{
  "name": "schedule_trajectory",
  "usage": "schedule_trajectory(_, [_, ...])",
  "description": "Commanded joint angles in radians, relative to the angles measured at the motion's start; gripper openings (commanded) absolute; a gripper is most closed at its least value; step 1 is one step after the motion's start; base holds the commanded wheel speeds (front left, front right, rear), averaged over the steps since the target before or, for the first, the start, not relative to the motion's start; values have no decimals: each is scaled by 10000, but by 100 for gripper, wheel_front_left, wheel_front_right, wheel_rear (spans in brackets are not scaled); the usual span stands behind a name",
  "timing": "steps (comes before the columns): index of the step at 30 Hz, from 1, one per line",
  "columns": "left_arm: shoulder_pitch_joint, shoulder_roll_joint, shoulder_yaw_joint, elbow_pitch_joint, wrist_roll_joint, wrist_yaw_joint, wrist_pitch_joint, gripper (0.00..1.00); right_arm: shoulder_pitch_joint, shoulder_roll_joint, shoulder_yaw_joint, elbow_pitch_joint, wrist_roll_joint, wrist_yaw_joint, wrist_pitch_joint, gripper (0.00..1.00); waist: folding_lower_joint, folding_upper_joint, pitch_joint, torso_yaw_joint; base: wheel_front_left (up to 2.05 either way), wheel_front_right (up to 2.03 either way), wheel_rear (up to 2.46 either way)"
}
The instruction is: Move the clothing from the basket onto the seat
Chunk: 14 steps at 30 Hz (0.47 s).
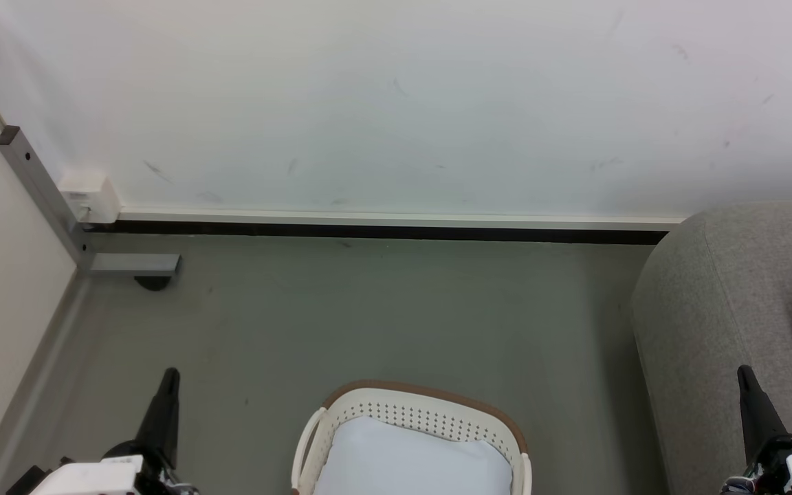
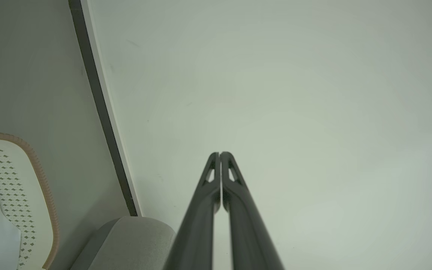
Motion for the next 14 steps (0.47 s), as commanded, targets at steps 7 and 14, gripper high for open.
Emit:
schedule_trajectory(7, [-82,16,13,-3,-138,-50,34,0,-130,18,-50,22,-81,-21,11,0,0,0,0,0,0,0,0])
schedule_trajectory(14, [-82,16,13,-3,-138,-50,32,0,-131,20,-53,22,-84,-21,15,0,0,0,0,0,0,0,0])
